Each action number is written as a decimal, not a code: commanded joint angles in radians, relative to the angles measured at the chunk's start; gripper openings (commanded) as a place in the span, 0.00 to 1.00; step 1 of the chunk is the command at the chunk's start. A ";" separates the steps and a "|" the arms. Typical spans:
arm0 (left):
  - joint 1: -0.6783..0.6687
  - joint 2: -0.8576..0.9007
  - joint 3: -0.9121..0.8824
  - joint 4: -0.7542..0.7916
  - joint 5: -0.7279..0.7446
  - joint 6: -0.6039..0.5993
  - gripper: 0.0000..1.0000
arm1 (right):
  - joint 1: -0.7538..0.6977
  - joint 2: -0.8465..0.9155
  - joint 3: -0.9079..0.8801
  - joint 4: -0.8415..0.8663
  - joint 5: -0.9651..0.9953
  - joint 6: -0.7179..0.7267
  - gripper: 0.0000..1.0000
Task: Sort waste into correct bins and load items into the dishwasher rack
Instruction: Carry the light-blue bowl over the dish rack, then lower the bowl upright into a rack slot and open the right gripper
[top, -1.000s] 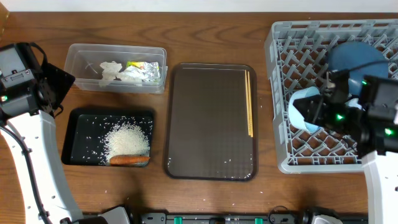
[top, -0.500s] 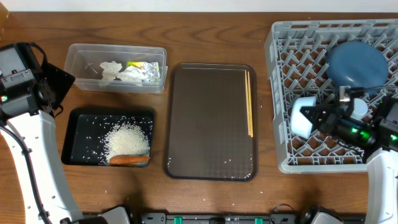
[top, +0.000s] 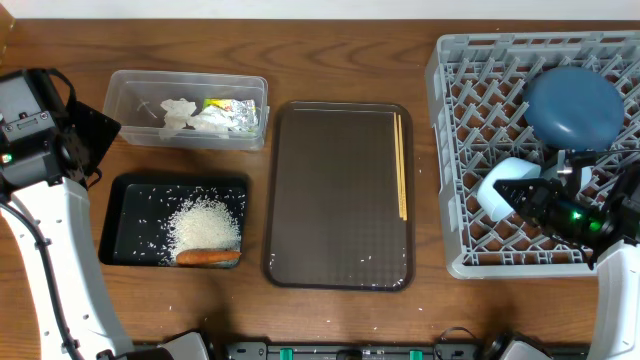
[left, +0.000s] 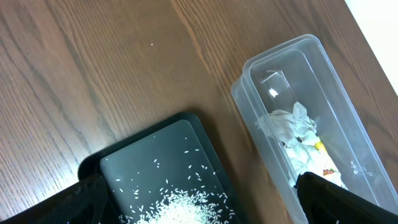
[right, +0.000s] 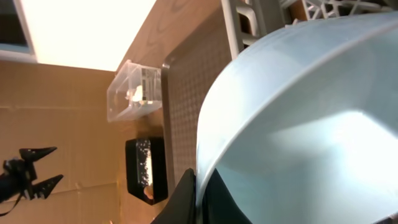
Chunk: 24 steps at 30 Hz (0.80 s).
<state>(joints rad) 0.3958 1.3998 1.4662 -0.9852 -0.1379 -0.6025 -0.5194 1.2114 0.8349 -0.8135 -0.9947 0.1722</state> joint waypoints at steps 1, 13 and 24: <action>0.004 0.005 0.010 -0.002 -0.013 -0.001 1.00 | -0.005 0.004 -0.002 -0.010 0.161 0.034 0.06; 0.004 0.005 0.010 -0.002 -0.013 -0.001 1.00 | -0.005 -0.015 0.047 -0.072 0.266 0.067 0.12; 0.004 0.005 0.010 -0.002 -0.013 -0.001 1.00 | -0.005 -0.035 0.093 0.000 0.053 0.068 0.01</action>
<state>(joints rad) 0.3958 1.3998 1.4662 -0.9852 -0.1379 -0.6025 -0.5198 1.1828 0.9073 -0.8341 -0.8108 0.2314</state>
